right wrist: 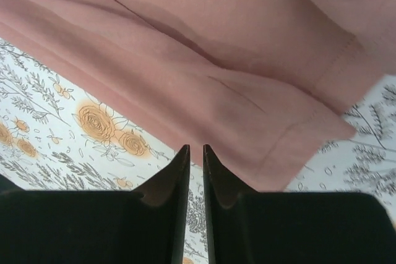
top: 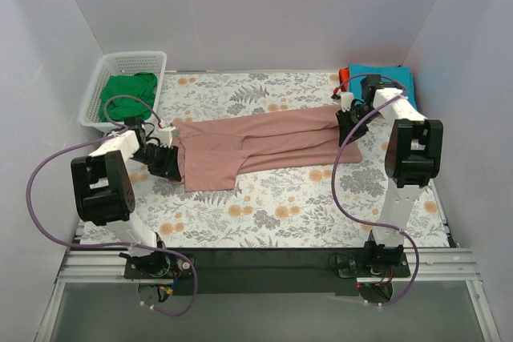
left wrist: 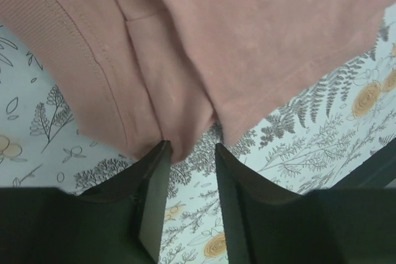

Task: Fold and stack the t-shirts
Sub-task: Fold the tshirt

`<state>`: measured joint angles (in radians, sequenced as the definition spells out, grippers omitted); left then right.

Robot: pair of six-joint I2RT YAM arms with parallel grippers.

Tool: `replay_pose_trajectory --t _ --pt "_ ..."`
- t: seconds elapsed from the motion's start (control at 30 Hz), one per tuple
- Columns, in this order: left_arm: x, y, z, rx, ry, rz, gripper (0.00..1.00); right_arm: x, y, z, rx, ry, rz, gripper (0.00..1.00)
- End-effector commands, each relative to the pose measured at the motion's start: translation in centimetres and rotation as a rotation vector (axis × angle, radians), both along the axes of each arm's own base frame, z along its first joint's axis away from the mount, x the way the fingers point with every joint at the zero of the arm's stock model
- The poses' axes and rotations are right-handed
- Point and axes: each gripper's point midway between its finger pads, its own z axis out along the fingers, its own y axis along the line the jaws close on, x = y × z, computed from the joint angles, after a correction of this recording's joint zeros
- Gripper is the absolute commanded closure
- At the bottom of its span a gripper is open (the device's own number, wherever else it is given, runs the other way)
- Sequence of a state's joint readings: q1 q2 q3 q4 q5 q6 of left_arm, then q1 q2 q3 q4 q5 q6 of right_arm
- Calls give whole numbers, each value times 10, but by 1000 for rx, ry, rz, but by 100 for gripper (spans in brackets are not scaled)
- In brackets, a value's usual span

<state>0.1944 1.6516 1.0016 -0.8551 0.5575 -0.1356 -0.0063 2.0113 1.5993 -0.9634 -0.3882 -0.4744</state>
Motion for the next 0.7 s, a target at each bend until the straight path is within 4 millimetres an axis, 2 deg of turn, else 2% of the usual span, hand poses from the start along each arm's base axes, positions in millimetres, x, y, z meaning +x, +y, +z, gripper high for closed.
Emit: replay_pose_trajectory --t 0.0,0.13,0.27,0.37,0.43,0.5,0.57,0.63,0.67 --pt "23 5 -9 10 -13 35 69 11 -2 -16 -26 4 -19 81" --pt "10 13 -28 61 46 23 78 3 -13 -41 -90 29 -19 81" --pt "-12 15 -41 89 89 4 82 -22 -20 -62 -128 71 -2 80" --pt "-23 14 -45 94 98 -1 83 -31 -24 -62 -148 65 10 79" --pt "-32 12 -45 88 115 -6 83 -48 -25 -65 -155 89 22 78" --pt "-39 9 -41 80 118 -12 85 -49 -30 -55 -178 52 30 75" --pt "-36 7 -30 66 91 -4 82 -35 -32 -36 -194 -10 18 71" --pt "-16 2 2 34 -10 5 73 -13 -24 -2 -148 -103 -7 66" --pt "-9 -2 22 4 -43 18 67 -2 -3 25 -104 -165 21 65"
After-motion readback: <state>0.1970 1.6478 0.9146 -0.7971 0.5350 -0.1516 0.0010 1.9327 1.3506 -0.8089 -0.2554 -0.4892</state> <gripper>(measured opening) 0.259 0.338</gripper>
